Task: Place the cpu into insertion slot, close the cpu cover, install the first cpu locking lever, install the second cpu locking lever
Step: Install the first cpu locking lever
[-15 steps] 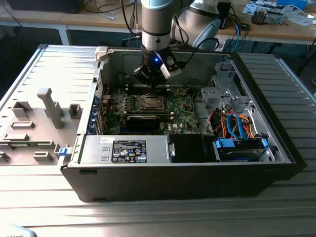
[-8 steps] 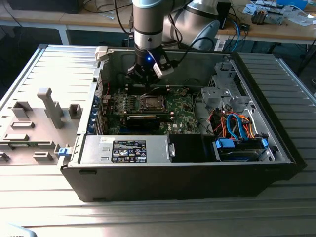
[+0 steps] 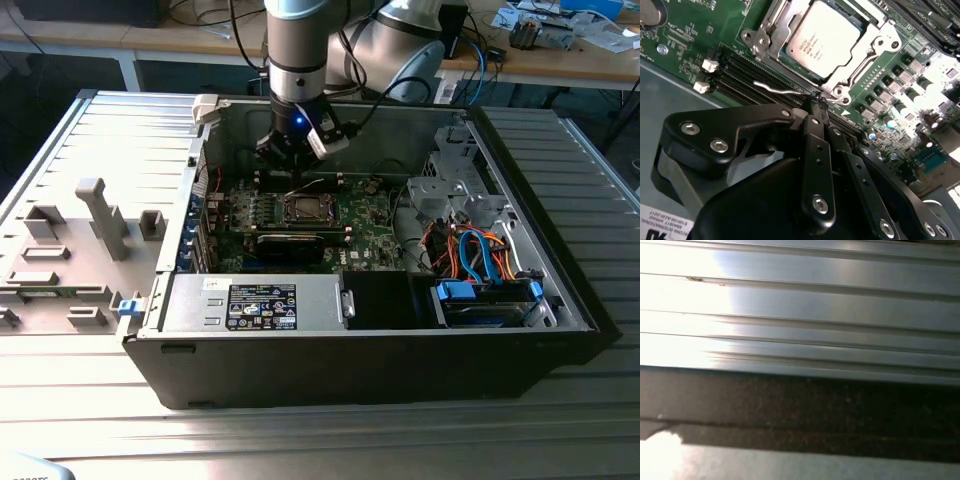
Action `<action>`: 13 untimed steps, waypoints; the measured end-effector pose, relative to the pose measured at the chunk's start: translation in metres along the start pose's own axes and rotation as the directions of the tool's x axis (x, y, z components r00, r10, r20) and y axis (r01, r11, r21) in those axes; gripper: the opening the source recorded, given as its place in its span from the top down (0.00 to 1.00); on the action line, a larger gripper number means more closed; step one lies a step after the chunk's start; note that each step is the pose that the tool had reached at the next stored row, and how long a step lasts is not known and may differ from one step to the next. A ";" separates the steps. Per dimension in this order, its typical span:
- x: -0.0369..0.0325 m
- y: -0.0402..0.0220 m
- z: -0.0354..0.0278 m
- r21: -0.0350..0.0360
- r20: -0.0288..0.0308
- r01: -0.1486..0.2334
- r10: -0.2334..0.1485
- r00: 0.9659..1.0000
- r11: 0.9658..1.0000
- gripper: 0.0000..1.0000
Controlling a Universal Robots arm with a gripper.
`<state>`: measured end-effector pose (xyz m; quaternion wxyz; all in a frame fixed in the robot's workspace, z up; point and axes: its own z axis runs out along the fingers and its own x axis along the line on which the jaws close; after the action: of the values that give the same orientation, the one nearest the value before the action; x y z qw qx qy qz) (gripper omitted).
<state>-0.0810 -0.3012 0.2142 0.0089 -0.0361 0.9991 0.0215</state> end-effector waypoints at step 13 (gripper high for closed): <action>-0.0199 -0.0018 0.0091 0.001 -0.003 0.000 0.000 1.000 1.000 0.89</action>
<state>-0.0609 -0.3012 0.2055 0.0073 -0.0363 0.9991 0.0212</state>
